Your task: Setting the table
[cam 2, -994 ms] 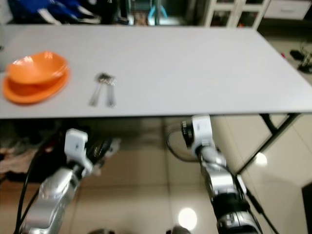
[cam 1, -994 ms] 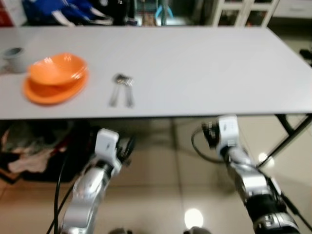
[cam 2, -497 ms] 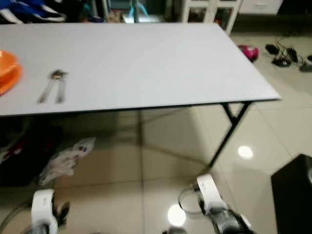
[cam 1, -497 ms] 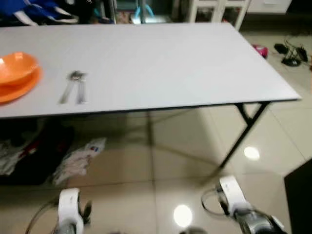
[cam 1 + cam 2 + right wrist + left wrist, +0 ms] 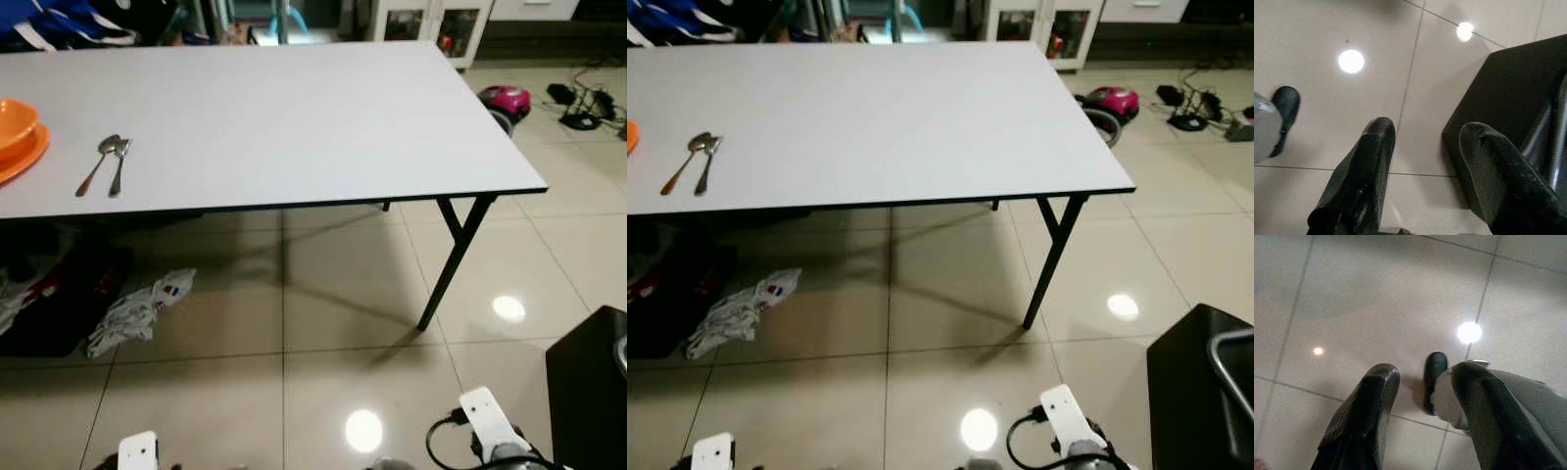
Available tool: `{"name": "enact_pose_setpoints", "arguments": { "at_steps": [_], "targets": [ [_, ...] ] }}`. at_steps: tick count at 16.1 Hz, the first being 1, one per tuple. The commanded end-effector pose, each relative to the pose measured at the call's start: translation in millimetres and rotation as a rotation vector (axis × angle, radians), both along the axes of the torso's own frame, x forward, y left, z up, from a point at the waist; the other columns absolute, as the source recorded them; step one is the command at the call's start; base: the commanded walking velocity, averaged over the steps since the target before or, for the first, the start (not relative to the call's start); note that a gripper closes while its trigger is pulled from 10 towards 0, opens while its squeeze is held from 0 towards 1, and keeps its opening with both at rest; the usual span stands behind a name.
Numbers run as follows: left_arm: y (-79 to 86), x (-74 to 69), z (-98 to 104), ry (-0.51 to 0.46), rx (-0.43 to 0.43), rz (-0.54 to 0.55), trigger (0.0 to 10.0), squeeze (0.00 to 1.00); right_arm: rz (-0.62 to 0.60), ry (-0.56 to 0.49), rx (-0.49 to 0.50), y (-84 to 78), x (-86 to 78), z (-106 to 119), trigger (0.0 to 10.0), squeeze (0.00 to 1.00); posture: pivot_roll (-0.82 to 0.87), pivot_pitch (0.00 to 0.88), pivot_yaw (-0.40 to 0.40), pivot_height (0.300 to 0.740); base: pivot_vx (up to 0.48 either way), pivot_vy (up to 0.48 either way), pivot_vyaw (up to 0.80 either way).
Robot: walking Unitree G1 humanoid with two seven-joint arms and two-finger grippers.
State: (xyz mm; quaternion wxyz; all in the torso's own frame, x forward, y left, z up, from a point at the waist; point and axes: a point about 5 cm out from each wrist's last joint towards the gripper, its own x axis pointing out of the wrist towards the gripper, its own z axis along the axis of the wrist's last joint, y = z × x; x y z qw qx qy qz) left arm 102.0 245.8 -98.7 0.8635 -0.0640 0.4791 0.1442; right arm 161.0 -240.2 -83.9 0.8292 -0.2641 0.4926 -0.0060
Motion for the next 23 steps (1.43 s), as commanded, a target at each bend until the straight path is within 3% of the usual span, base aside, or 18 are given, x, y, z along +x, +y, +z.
{"name": "enact_pose_setpoints", "arguments": {
  "at_steps": [1,7,13,23],
  "targets": [
    [5.3,-6.2,-0.5,0.024,0.028,0.006,10.0,0.0,0.026,-0.011,-0.006,3.3,2.0,0.2,10.0,0.0,-0.1,0.088,0.001,0.74,0.0,0.0,0.0],
    [19.6,-0.3,5.0,0.02,0.084,0.01,10.0,0.0,0.032,0.006,0.07,14.0,9.2,0.1,10.0,0.0,-0.09,0.076,0.015,0.74,0.0,0.0,0.0],
    [10.6,-3.9,1.1,0.05,0.078,-0.05,10.0,0.0,0.038,0.033,0.134,26.0,2.6,-5.4,10.0,0.0,-0.09,0.086,0.029,0.74,0.0,0.0,0.0],
    [2.9,2.2,0.2,0.043,0.066,-0.07,10.0,0.0,0.035,0.059,0.114,18.6,-2.6,-6.2,10.0,0.0,-0.1,0.078,0.02,0.74,0.0,0.0,0.0]
  ]
}}
